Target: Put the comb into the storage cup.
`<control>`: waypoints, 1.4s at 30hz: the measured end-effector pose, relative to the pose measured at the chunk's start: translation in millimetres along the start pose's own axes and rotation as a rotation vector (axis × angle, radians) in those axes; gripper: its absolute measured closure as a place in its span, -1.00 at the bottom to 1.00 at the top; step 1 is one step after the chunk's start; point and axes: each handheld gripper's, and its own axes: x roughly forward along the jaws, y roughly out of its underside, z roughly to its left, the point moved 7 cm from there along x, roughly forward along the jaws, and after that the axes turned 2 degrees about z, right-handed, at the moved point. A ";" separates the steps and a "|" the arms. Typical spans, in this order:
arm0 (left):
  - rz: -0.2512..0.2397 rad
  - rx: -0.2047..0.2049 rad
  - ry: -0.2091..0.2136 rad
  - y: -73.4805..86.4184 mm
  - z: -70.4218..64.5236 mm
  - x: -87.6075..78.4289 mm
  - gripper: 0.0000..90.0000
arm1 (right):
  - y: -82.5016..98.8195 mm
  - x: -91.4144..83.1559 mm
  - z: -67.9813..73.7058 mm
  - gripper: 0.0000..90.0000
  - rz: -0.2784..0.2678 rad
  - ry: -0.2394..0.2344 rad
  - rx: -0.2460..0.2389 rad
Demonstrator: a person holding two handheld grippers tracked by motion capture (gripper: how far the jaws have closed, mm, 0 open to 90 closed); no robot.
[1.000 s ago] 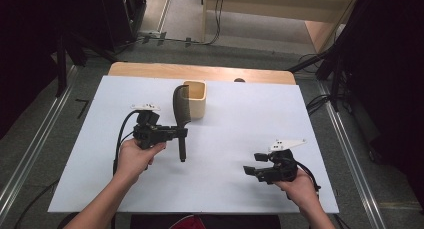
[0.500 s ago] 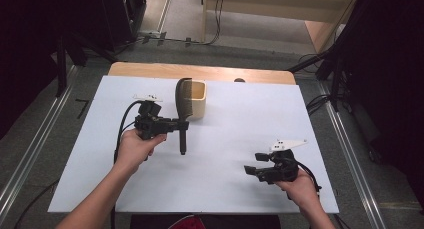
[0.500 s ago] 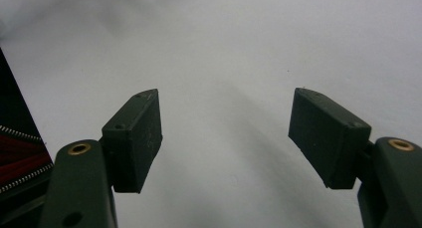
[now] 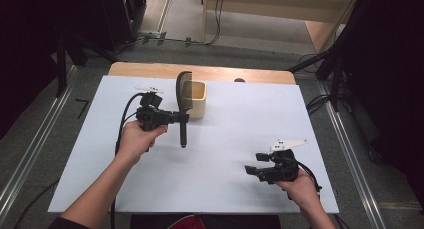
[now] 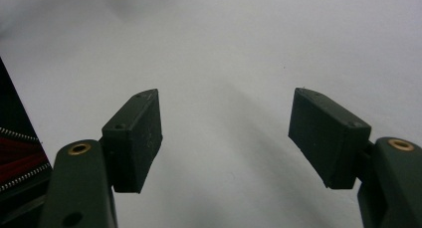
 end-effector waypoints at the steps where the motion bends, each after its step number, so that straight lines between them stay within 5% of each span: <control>1: -0.006 -0.005 -0.002 -1.6 1.1 -0.4 0.64 | 0.0 0.1 0.0 -0.40 0.000 0.000 -0.001; 8: -0.043 -0.015 0.008 -16.2 7.2 -5.4 0.64 | 0.2 0.5 0.1 -0.40 0.001 -0.002 0.001; 18: -0.067 0.036 0.000 -41.4 7.6 -13.4 0.64 | 0.2 0.3 0.0 -0.40 0.001 -0.005 0.001; 42: -0.072 0.087 0.007 -88.5 11.8 -15.4 0.64 | 0.6 -0.2 -1.2 -0.39 0.002 -0.002 0.002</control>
